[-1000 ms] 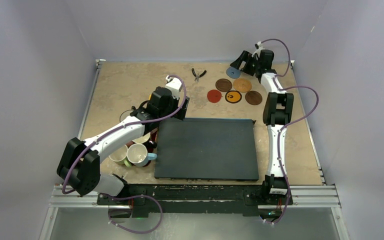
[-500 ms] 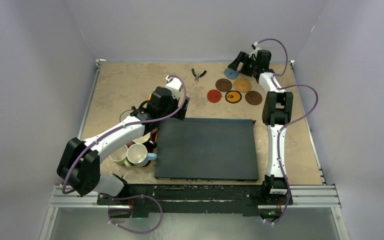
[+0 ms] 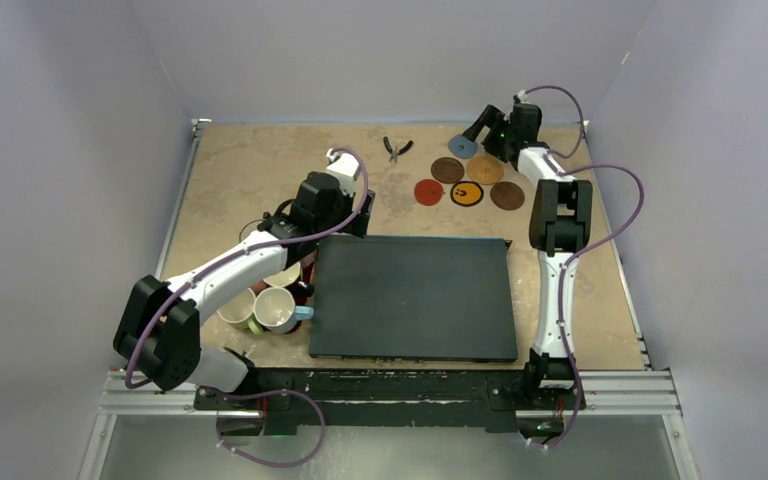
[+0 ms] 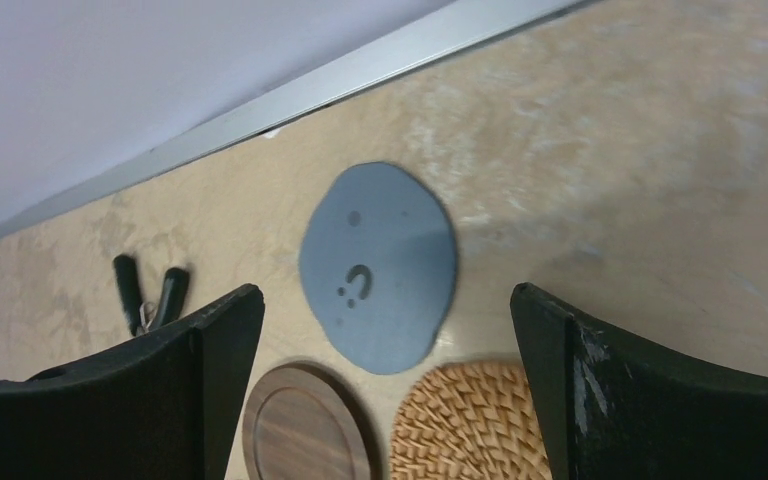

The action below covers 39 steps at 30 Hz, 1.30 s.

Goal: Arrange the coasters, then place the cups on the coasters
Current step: Move the coaster to the corner of the board, then pick up the cup from the tray.

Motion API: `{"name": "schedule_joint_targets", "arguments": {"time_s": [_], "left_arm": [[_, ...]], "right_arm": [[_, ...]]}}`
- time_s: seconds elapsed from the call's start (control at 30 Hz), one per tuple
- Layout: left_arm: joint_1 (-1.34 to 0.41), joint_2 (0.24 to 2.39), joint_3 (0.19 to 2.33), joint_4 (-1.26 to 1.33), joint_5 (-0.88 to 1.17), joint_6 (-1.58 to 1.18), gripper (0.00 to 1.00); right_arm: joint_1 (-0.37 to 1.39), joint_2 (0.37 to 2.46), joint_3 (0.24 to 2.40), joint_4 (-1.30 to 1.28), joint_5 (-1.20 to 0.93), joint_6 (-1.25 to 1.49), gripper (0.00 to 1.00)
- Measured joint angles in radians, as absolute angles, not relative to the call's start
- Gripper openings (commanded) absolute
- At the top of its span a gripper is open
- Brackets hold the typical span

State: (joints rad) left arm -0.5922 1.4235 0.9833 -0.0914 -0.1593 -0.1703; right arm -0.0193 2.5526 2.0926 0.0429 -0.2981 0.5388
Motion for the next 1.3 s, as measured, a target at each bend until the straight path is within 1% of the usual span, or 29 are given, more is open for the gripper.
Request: {"name": "schedule_joint_targets", "arguments": {"time_s": [0.17,0.27,0.43,0.53,0.63,0.8,0.97,1.17,1.3], "left_arm": [[-0.568,1.411,0.983,-0.091,-0.159,-0.173,0.95],[-0.530,1.381,0.983,-0.088,-0.147,-0.180,0.96],[-0.359,1.339,0.989,-0.078,-0.046,-0.279,0.93],[-0.264,1.330,1.009,-0.118,-0.014,-0.346,0.93],[-0.223,1.293,1.009,-0.183,-0.014,-0.398,0.92],[-0.200,1.179,0.984,-0.261,-0.033,-0.451,0.91],[-0.181,1.167,0.974,-0.321,-0.043,-0.476,0.81],[-0.175,1.183,0.905,-0.392,-0.051,-0.501,0.71],[-0.171,1.185,0.884,-0.419,-0.059,-0.514,0.68]], "right_arm": [[-0.030,2.479,1.985,0.062,-0.174,0.577,0.98],[-0.041,2.410,1.877,0.081,-0.125,0.575,0.98],[-0.051,2.243,1.658,0.136,-0.097,0.550,0.98],[-0.052,2.128,1.583,0.168,-0.095,0.508,0.98],[-0.051,2.012,1.525,0.207,-0.101,0.465,0.97],[-0.051,1.821,1.440,0.218,-0.212,0.414,0.92],[-0.046,1.683,1.312,0.218,-0.363,0.408,0.89],[-0.038,1.594,1.194,0.182,-0.453,0.402,0.82],[-0.038,1.567,1.160,0.156,-0.493,0.400,0.80]]}}
